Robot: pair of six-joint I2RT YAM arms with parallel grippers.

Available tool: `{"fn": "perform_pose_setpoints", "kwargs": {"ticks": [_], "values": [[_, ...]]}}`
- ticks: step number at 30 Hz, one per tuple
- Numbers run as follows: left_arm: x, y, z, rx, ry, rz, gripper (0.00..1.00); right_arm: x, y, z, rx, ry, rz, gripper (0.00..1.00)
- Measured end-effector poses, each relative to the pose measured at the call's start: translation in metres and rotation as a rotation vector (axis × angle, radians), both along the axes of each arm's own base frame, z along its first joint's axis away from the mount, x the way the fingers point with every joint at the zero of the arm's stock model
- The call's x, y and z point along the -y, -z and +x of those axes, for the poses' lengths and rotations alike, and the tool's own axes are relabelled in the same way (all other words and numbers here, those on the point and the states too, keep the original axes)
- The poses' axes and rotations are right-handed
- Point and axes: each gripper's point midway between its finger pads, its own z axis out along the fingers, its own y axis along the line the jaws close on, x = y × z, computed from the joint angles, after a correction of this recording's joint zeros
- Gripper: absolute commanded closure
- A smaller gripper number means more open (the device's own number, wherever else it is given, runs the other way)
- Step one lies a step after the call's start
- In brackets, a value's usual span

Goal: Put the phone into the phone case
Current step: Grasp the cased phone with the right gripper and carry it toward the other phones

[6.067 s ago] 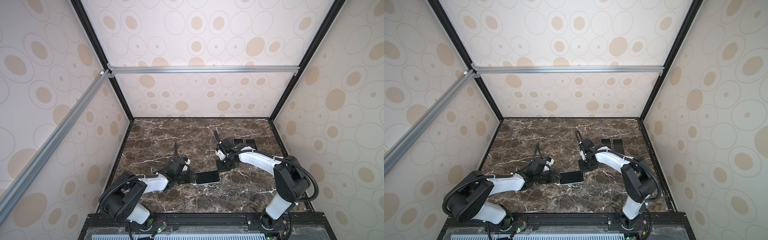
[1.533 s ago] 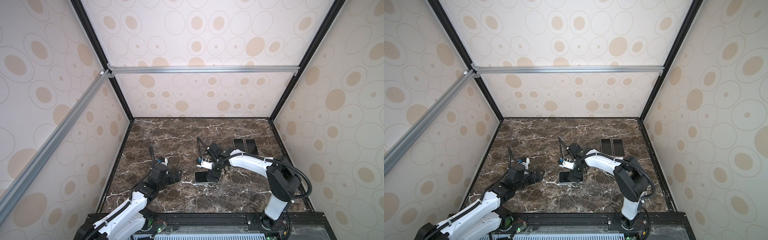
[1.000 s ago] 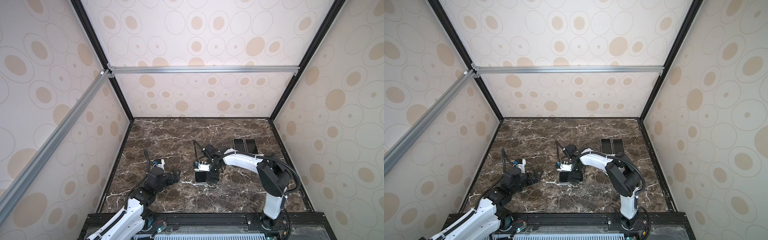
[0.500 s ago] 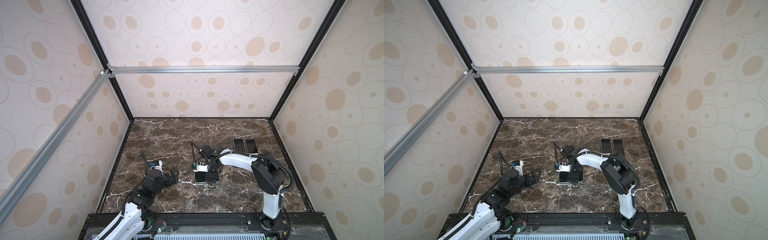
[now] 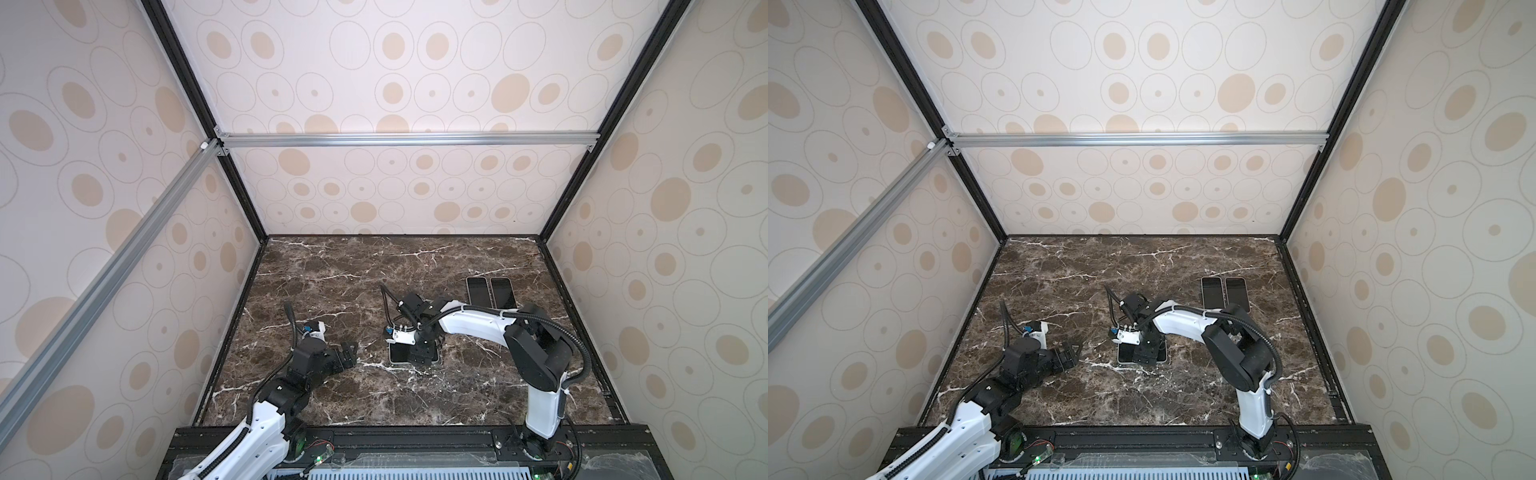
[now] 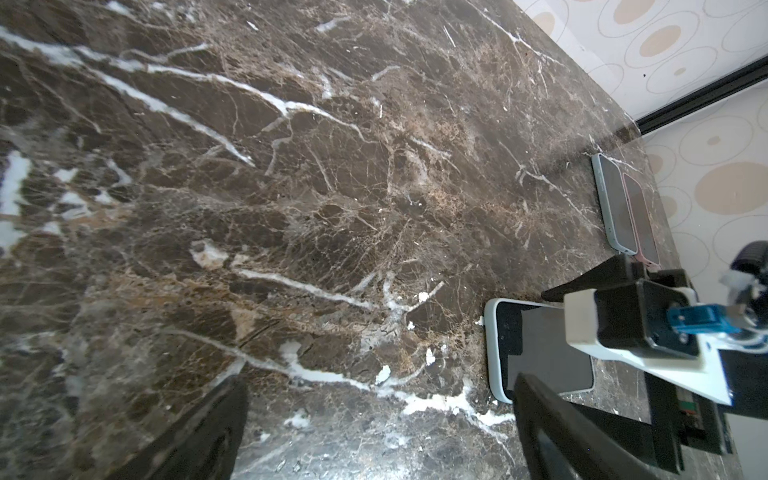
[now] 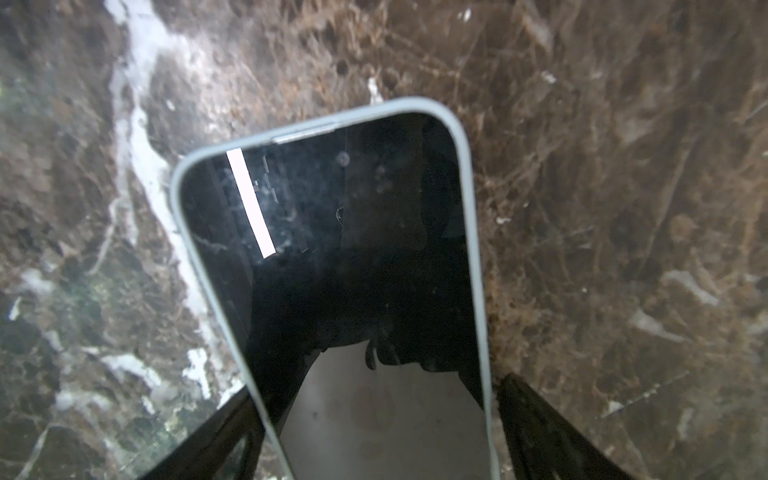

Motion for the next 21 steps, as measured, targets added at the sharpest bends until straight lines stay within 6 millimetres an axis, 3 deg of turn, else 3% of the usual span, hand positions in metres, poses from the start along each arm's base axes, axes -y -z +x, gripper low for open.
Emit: {"fn": "perform_pose_setpoints", "kwargs": {"ticks": [8, 21], "values": [[0.000, 0.002, 0.001, -0.005, 0.002, 0.005, 0.00, -0.002, 0.000, -0.003, -0.007, 0.074, 0.012, 0.43], [0.001, 0.006, 0.002, -0.016, 0.018, 0.026, 0.00, -0.002, -0.005, 0.014, -0.040, 0.429, 0.091, 0.65]]}}
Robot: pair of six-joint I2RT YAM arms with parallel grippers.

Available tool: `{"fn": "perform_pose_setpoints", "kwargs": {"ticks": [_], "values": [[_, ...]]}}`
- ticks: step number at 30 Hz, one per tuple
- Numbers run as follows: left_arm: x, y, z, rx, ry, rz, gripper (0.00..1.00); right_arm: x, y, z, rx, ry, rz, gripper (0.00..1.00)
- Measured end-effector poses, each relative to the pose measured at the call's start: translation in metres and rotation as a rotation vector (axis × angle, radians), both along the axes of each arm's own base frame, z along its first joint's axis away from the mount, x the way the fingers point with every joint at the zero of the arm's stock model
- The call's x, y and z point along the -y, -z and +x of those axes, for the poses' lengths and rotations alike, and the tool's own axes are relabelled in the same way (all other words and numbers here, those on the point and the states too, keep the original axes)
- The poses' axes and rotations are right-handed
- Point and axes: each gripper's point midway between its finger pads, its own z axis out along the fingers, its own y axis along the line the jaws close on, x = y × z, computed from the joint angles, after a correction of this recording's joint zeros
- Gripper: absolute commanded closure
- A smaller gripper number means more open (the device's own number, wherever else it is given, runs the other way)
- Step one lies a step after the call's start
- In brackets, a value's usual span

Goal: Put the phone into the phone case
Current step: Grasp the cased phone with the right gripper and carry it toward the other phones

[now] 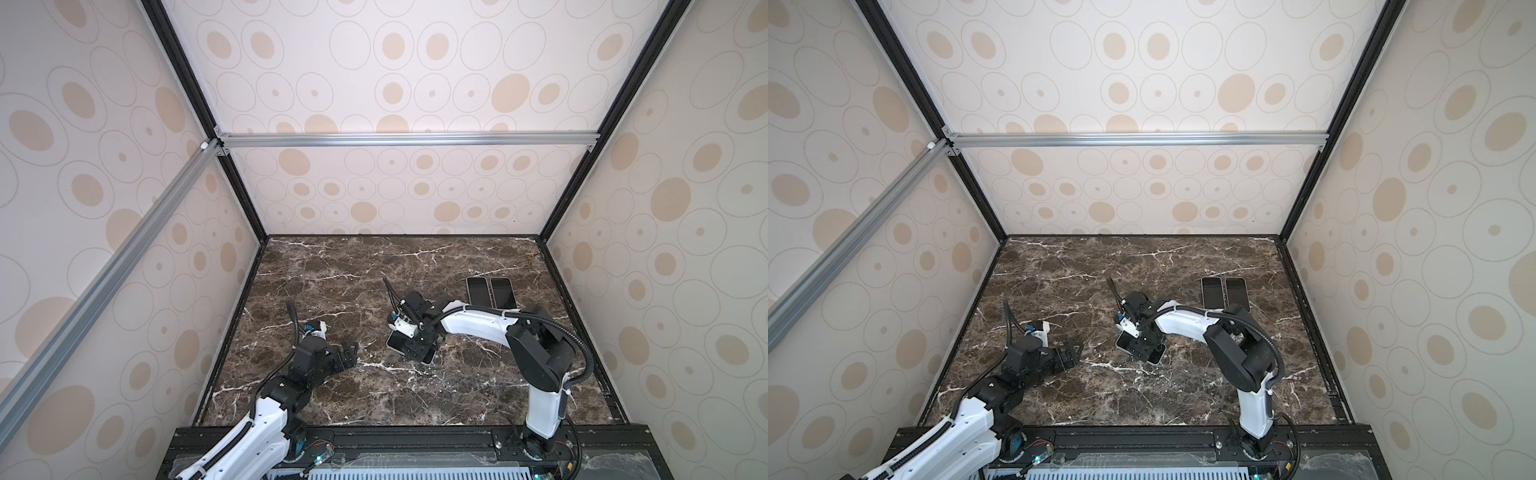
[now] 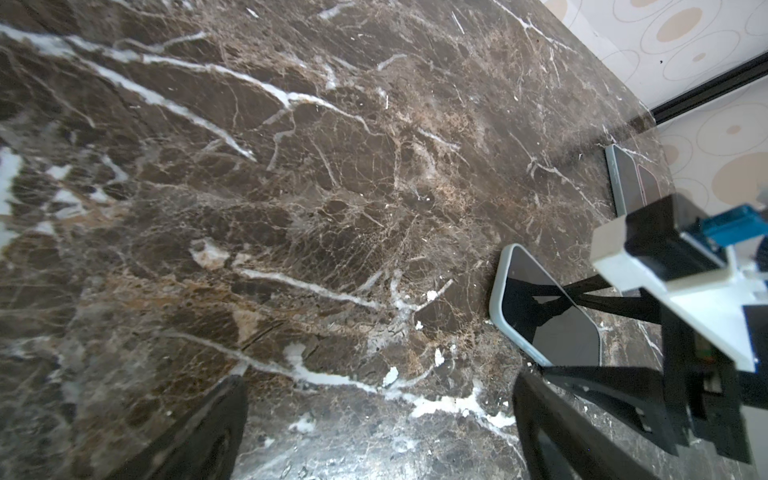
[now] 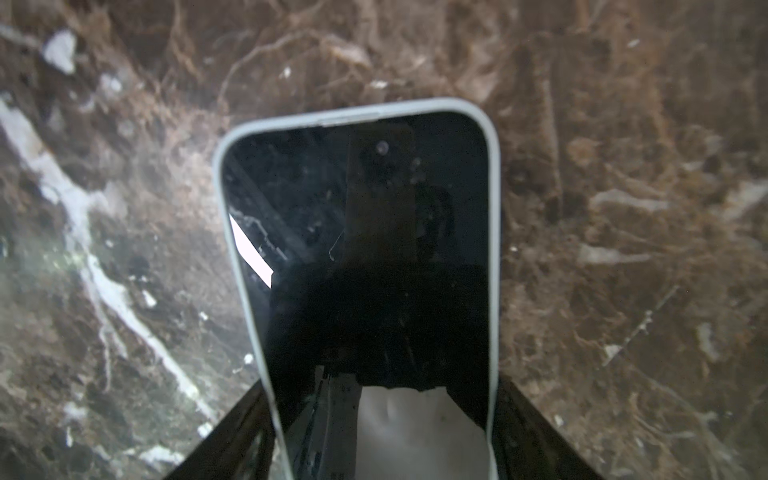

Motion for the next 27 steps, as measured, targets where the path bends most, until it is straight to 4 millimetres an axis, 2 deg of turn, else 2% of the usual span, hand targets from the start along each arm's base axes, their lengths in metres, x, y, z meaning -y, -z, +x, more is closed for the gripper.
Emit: {"fn": "perform_pose_setpoints", "kwargs": {"ticks": [4, 9, 14, 17, 23, 27], "values": [[0.001, -0.001, 0.002, -0.004, 0.006, 0.004, 0.00, 0.014, -0.005, 0.015, -0.030, 0.159, 0.035, 0.74], [0.003, -0.002, 0.004, -0.002, 0.014, 0.000, 0.00, 0.038, -0.025, 0.040, -0.011, 0.366, 0.079, 0.74], [0.006, -0.003, 0.006, -0.008, 0.029, 0.003, 0.00, 0.054, -0.054, 0.063, 0.046, 0.525, 0.141, 0.75], [0.009, -0.007, 0.008, 0.000, 0.042, 0.000, 0.00, 0.063, -0.065, 0.079, 0.071, 0.617, 0.164, 0.75], [0.012, -0.011, 0.011, 0.007, 0.061, 0.002, 0.00, 0.085, -0.084, 0.107, 0.122, 0.800, 0.189, 0.76], [0.013, -0.012, 0.011, 0.011, 0.069, 0.001, 0.00, 0.100, -0.084, 0.123, 0.135, 0.907, 0.194, 0.76]]}}
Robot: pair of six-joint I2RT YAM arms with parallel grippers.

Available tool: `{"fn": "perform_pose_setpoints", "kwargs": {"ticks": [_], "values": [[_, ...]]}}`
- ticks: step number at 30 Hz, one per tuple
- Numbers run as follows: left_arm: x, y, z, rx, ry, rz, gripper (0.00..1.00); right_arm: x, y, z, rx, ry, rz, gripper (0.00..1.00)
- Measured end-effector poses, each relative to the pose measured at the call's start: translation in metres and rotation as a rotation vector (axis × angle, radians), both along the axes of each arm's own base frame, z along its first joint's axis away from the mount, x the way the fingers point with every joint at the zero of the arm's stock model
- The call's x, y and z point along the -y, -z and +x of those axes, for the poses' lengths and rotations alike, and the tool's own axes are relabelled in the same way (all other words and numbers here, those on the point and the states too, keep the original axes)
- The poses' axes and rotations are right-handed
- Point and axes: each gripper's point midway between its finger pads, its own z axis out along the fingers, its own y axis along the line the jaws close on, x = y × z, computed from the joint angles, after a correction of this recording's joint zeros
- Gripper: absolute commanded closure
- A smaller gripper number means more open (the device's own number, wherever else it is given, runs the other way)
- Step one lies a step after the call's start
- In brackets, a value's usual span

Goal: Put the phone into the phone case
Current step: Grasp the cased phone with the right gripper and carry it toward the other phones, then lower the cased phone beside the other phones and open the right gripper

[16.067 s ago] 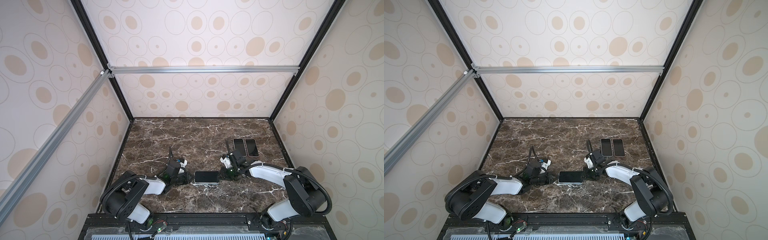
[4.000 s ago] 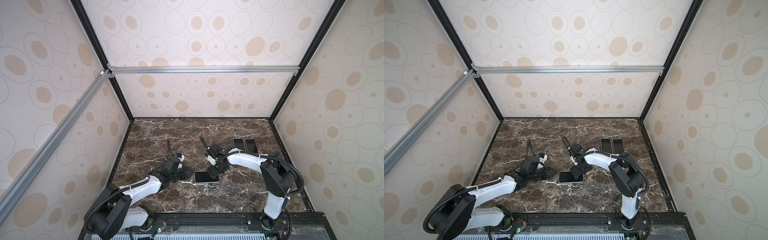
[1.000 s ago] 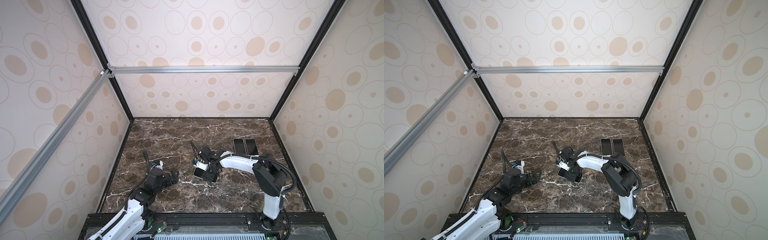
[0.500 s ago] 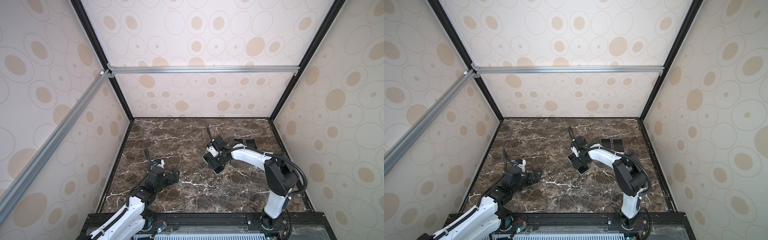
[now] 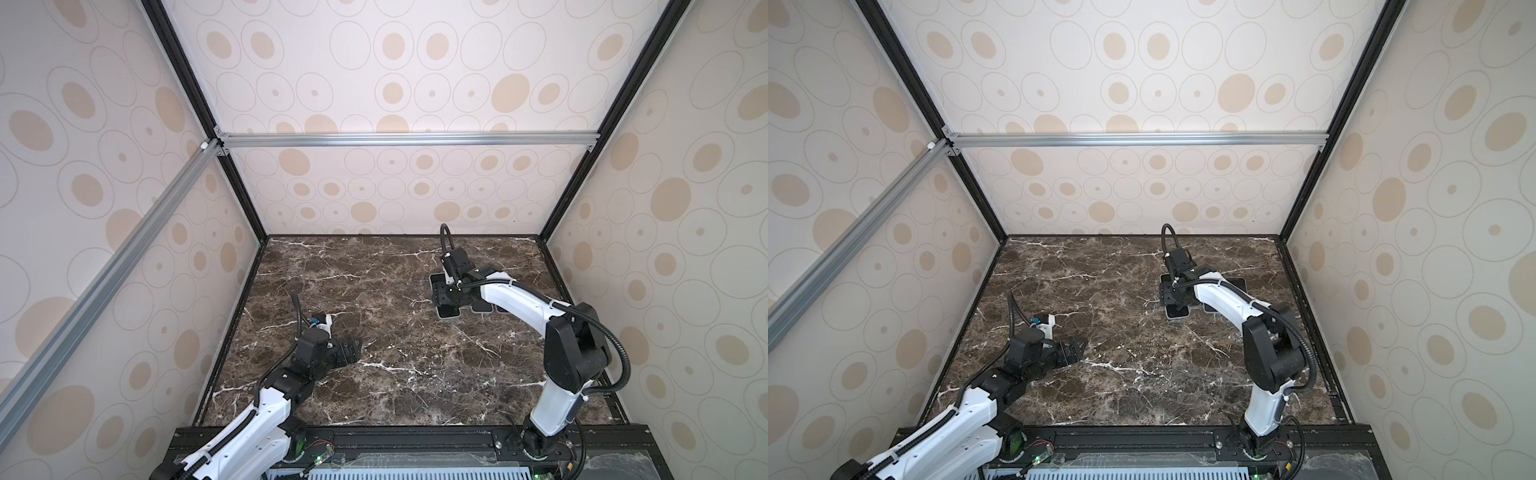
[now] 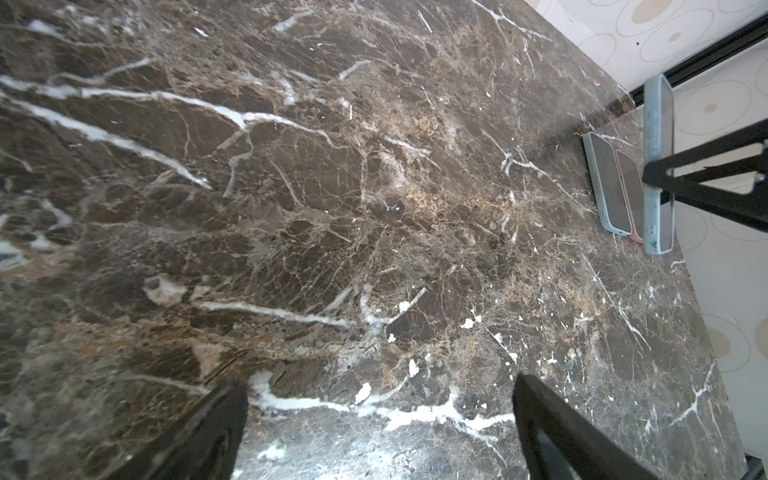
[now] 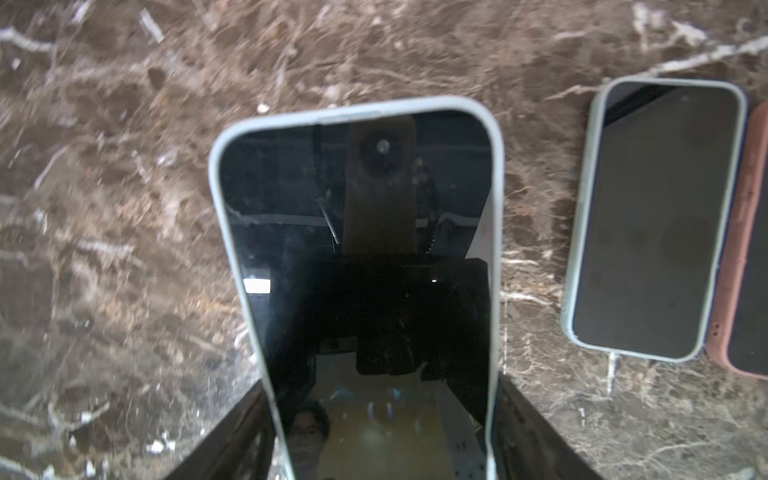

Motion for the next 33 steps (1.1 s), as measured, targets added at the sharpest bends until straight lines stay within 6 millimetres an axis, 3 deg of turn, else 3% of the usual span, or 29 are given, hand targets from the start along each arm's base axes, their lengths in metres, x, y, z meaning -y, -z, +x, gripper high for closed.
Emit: {"fn": "perform_pose_setpoints", "kwargs": {"ticks": [7, 17, 24, 33], "values": [[0.001, 0.003, -0.001, -0.006, 0.024, 0.017, 0.00, 0.021, 0.019, 0.023, -0.035, 0.112, -0.034, 0.75], [0.004, -0.001, 0.002, 0.002, 0.048, 0.029, 0.00, 0.034, 0.030, 0.045, -0.045, 0.165, -0.078, 0.74], [0.004, -0.003, 0.002, 0.011, 0.049, 0.029, 0.00, 0.046, 0.055, 0.048, -0.100, 0.189, -0.111, 0.73], [0.004, -0.005, 0.002, 0.018, 0.051, 0.030, 0.00, 0.051, 0.070, 0.050, -0.138, 0.202, -0.085, 0.71]]}}
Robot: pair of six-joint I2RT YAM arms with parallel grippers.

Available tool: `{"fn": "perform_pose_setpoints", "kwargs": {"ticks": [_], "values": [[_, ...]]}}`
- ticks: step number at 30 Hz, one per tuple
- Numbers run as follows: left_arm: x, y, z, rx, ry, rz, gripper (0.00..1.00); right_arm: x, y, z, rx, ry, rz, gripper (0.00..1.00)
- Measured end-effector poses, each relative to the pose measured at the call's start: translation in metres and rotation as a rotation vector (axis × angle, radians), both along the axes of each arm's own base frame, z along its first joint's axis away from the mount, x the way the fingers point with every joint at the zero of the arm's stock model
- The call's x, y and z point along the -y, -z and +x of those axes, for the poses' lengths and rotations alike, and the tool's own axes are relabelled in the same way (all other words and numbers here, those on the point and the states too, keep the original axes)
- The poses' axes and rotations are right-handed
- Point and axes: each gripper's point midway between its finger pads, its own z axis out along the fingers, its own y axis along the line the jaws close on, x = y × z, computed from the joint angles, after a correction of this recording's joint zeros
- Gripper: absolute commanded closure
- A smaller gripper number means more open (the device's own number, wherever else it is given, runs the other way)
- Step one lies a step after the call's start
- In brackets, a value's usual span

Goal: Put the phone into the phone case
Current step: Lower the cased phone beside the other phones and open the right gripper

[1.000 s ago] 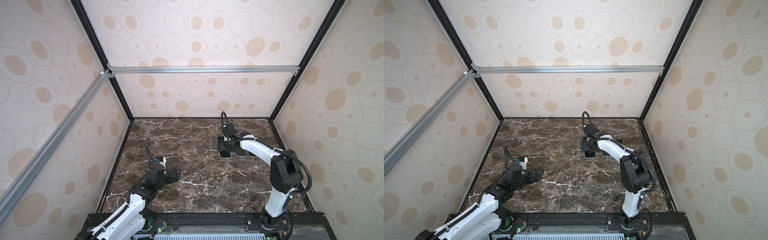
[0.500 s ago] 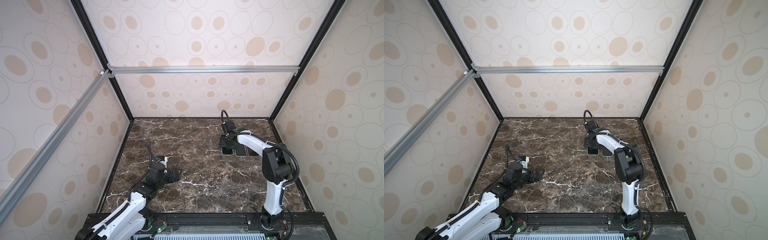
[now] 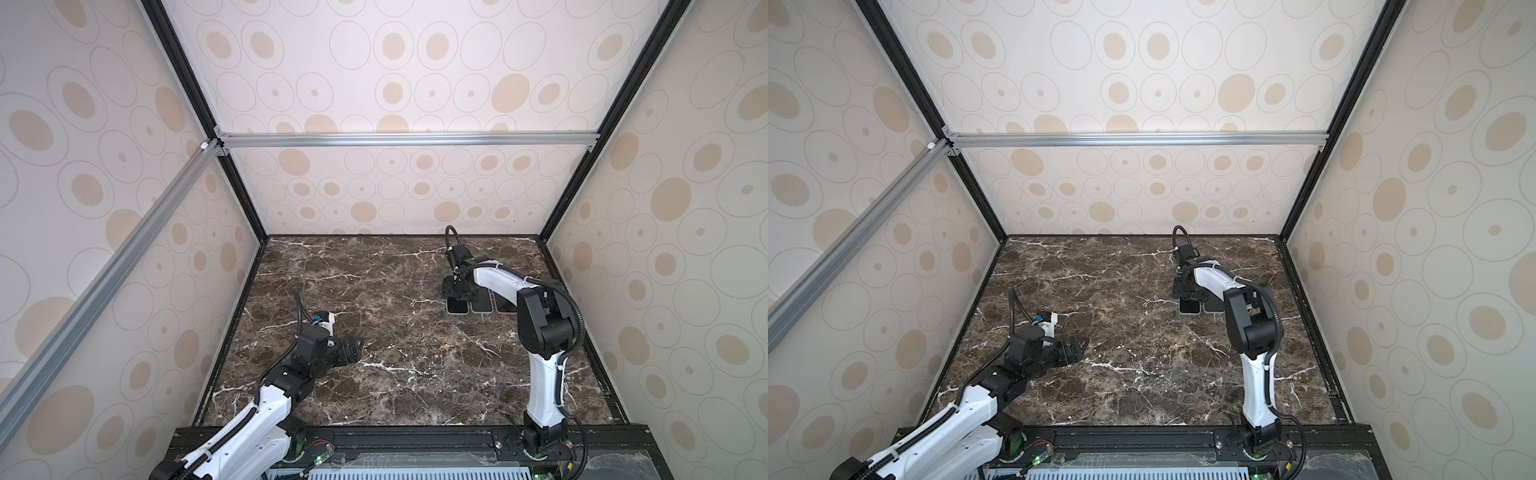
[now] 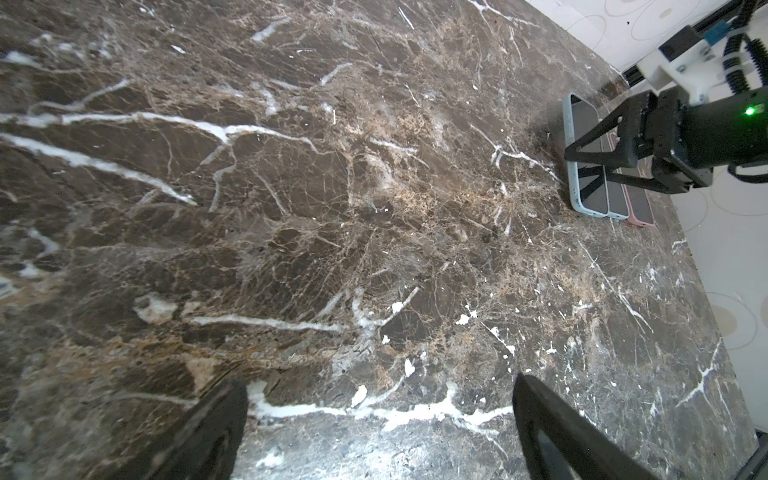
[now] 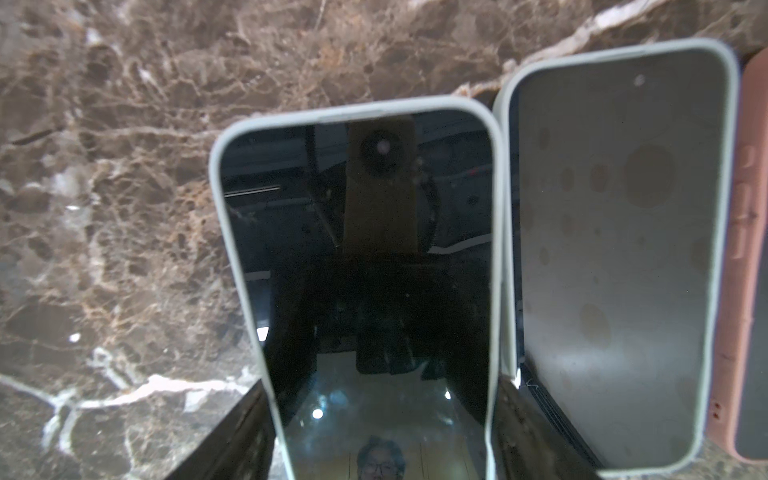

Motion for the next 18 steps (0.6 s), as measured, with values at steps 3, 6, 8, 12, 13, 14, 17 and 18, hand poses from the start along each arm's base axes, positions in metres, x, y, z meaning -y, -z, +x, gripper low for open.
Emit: {"fn": "perform_pose_setpoints", "kwargs": {"ticks": [3, 6, 8, 12, 13, 14, 17, 18], "values": [[0.000, 0.000, 0.000, 0.000, 0.000, 0.000, 0.00, 0.000, 0.009, 0.000, -0.021, 0.001, 0.006, 0.71], [0.000, 0.000, 0.000, 0.001, 0.001, 0.002, 0.00, 0.000, 0.011, 0.001, -0.027, 0.000, 0.008, 0.71], [-0.001, 0.000, 0.000, 0.003, 0.000, 0.005, 0.00, -0.001, 0.010, 0.003, -0.022, -0.002, 0.015, 0.70], [-0.001, -0.001, 0.000, 0.010, -0.002, 0.007, 0.00, -0.004, 0.009, 0.008, -0.017, -0.007, 0.022, 0.66], [-0.001, -0.002, 0.000, 0.011, -0.002, 0.007, 0.00, -0.004, 0.010, 0.009, -0.017, -0.007, 0.024, 0.65], [-0.001, -0.002, 0.000, 0.012, -0.001, 0.007, 0.00, -0.004, 0.011, 0.010, -0.020, -0.007, 0.023, 0.63], [-0.001, -0.002, 0.000, 0.013, -0.001, 0.008, 0.00, -0.005, 0.011, 0.012, -0.023, -0.010, 0.023, 0.57], [-0.001, -0.002, 0.000, 0.013, -0.001, 0.008, 0.00, -0.005, 0.011, 0.013, -0.022, -0.009, 0.023, 0.55]]}}
